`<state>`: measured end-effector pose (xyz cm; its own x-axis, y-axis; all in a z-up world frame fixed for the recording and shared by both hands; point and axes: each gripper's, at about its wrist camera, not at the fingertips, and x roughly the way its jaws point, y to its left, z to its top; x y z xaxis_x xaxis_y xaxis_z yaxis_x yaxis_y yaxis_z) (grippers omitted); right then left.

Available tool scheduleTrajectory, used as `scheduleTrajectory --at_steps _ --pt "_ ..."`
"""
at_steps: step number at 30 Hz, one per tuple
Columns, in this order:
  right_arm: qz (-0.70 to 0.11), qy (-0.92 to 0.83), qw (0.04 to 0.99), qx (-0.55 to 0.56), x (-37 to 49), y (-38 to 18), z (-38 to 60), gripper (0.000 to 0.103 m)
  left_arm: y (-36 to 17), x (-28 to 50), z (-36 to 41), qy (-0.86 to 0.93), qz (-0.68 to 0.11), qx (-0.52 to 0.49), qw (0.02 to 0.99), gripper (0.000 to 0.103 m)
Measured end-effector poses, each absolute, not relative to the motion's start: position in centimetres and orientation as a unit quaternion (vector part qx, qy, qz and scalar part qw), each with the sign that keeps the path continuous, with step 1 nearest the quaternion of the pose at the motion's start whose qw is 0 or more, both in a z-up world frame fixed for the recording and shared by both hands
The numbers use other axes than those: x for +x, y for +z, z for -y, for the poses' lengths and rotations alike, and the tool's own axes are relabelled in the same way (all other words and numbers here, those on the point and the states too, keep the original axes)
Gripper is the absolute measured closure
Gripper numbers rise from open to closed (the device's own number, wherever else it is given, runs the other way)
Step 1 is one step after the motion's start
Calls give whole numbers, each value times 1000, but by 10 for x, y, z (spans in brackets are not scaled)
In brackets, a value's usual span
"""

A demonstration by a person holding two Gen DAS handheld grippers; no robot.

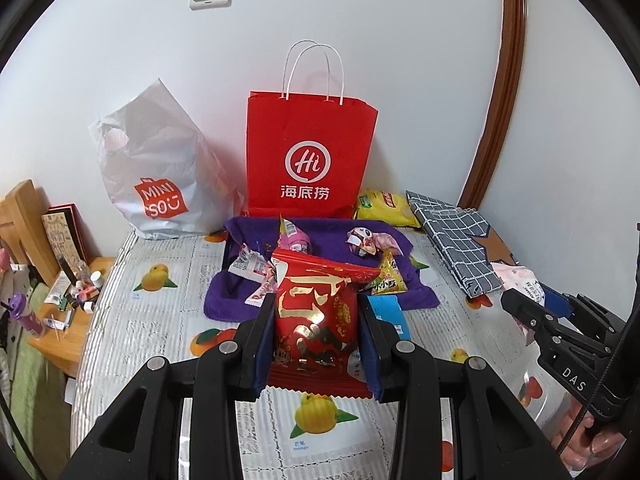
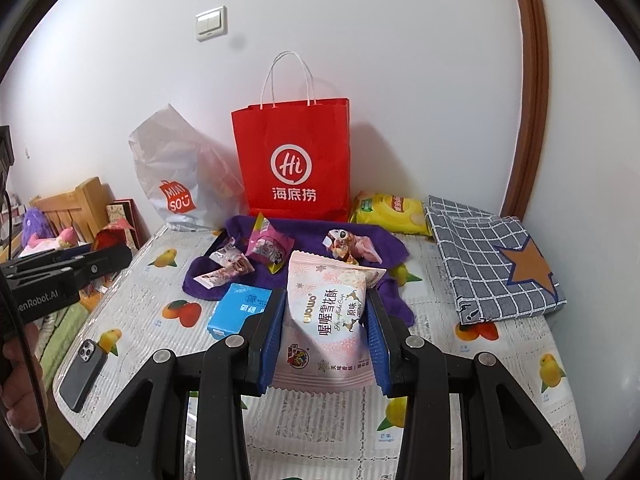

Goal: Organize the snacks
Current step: 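Carry the red candy packet and pink biscuit packet over the purple towel with both tools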

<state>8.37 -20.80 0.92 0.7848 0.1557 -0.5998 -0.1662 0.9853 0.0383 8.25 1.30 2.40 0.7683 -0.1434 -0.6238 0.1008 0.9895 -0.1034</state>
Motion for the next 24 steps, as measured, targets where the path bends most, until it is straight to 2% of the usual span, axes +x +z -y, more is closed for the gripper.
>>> scheduleTrajectory --at_steps 11,24 --pt "-340 94 936 -17 86 6 209 64 14 75 -41 -46 -351 -9 935 68" --pt "-320 74 944 -30 75 31 223 64 21 66 -66 -4 -350 -1 937 68"
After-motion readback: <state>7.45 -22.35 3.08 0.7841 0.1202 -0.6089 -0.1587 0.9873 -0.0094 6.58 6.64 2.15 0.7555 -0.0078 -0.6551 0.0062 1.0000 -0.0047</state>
